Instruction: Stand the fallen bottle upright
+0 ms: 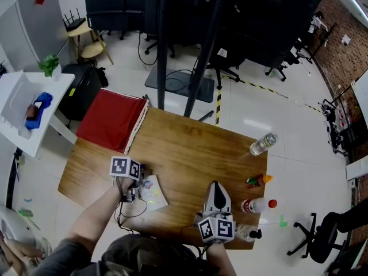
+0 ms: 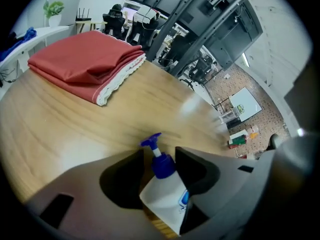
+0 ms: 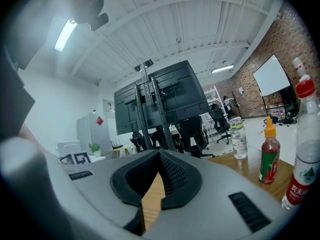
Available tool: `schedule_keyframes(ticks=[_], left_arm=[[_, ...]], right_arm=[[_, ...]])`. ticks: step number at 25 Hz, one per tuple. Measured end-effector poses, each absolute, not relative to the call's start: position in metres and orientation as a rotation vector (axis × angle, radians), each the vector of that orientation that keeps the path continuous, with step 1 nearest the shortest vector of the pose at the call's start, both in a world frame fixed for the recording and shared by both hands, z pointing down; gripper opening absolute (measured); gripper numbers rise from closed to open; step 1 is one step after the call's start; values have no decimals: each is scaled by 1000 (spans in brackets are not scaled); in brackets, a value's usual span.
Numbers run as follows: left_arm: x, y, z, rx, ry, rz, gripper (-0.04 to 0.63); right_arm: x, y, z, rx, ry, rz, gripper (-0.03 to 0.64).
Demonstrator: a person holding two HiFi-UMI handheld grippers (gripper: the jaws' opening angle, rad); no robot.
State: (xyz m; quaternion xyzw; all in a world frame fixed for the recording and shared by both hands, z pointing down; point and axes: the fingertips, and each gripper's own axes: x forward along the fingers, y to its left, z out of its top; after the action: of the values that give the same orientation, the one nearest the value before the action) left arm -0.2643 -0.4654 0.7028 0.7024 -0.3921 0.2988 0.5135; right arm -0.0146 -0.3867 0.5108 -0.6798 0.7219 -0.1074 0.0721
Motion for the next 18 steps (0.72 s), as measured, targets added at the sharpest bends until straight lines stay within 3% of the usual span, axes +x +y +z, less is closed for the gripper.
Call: schedule_keyframes(ticks=[1,2,18], left_arm=[[-260,-465,701,1704,-935,731,187],[-256,-464,699,1726,-933,757,175],[-236,-460,663,1932,-880,773,160]], right_arm=[[-14,-386,510,-2043,2164,-325,17],[-13,-385,510,-2045,2159,-325,17],[0,-369,505,-2072,2126,-317,17]])
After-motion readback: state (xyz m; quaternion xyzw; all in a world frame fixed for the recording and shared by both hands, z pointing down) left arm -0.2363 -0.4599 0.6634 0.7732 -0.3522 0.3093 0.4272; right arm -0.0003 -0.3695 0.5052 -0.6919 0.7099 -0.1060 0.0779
